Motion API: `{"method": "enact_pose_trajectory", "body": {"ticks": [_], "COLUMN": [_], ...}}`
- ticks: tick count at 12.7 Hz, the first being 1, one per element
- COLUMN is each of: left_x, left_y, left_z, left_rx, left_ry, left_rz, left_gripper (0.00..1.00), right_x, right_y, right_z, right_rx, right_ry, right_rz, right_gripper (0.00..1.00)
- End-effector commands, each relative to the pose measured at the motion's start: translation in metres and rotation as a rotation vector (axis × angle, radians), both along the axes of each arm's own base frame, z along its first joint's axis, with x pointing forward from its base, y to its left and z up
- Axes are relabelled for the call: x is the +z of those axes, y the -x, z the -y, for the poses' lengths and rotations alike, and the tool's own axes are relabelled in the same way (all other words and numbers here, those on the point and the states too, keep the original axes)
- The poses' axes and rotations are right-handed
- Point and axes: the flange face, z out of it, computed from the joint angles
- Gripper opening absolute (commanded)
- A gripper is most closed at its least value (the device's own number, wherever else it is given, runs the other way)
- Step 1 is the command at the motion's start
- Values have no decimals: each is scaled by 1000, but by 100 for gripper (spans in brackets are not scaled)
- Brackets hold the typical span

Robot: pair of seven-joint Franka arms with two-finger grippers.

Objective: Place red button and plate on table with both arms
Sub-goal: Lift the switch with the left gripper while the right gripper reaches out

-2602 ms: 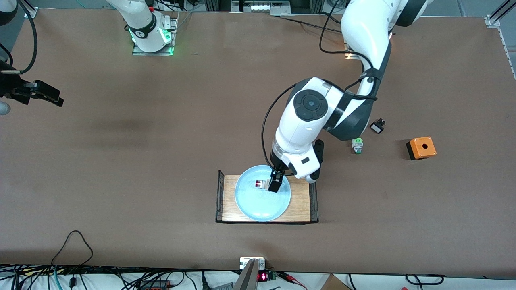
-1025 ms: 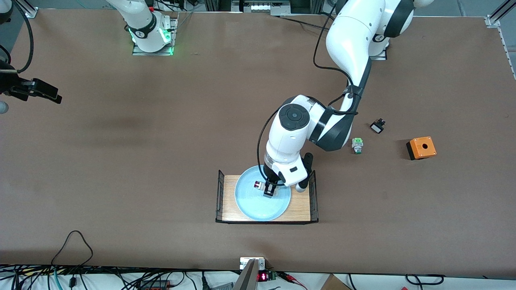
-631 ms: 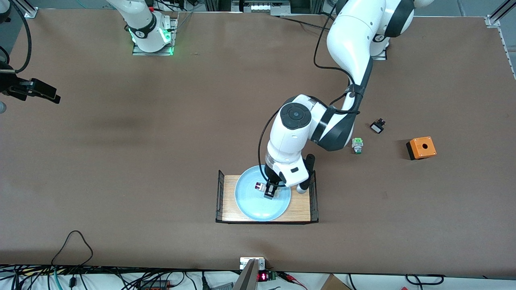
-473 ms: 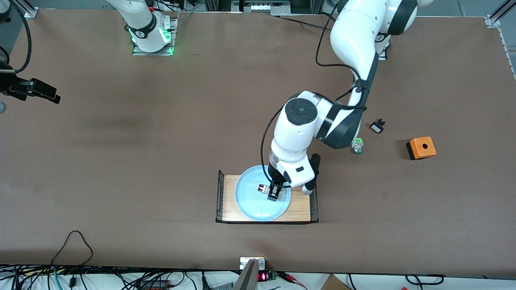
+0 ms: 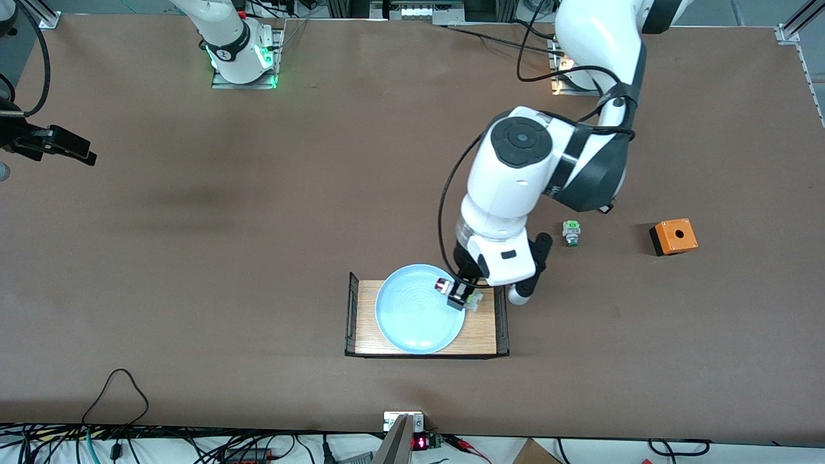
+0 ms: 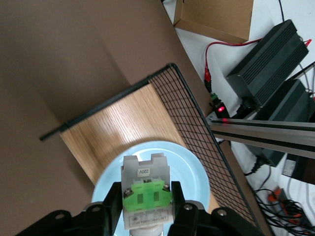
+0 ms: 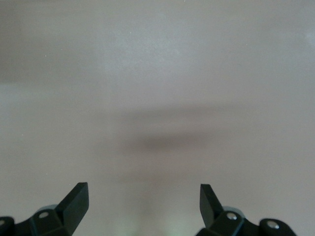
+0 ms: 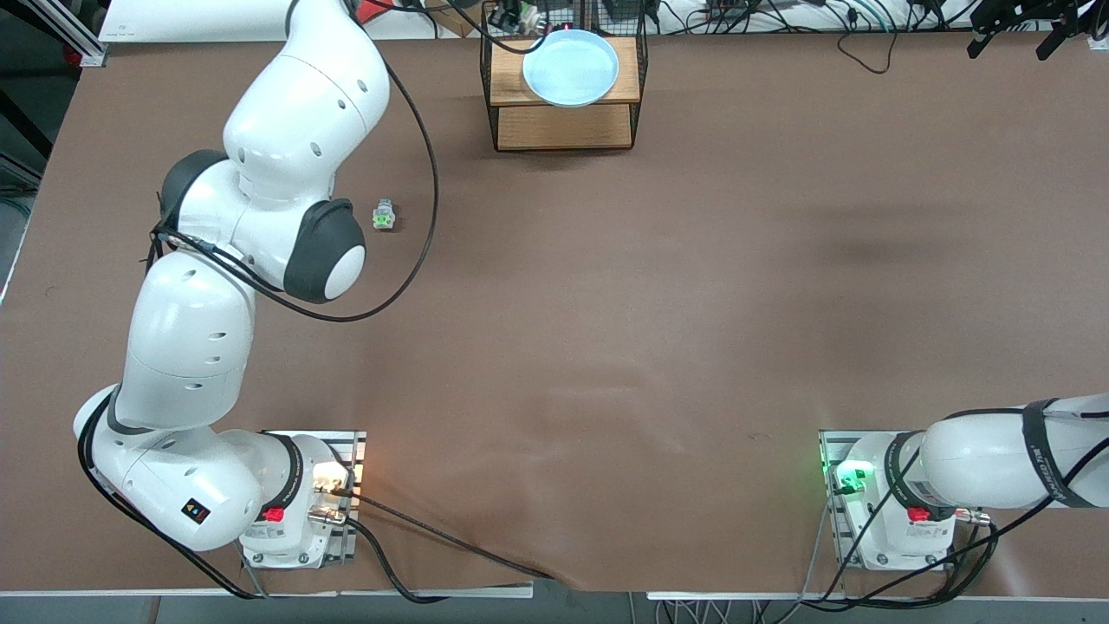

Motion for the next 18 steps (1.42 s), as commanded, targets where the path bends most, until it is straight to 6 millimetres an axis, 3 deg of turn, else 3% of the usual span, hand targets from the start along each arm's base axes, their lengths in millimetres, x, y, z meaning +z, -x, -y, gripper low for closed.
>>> {"method": "enact_pose_trajectory", "body": {"ticks": [1, 4, 6, 7, 9, 14, 18], "left_x": [12, 26, 19, 6, -10, -70, -112], "left_y": [-5, -19, -25, -27, -29, -38, -31], "left_z": [-34, -100, -146, -164, -198, -286, -328], "left_rx": [-154, -254, -349, -395, -457, -602, -685], "left_ry": [-44, -30, -14, -24, -31, -50, -47], "left_rz": [-49, -105, -172, -201, -233, -274, -306], "left_gripper": [0, 0, 0, 0, 0, 0, 0], "right_x": [6, 10, 31, 35, 30, -1, -14], "right_y": [4, 10, 5, 3, 1, -18, -20], "right_z": [1, -3, -31, -54, -81, -120, -189], "right_rx": [-9, -9, 44, 89, 136, 151, -157], "right_ry": [4, -11, -10, -4, -5, -82, -52], "right_rz": [-5, -27, 19, 25, 14, 4, 9], "right_gripper": [100, 100, 100, 100, 100, 100, 100]}}
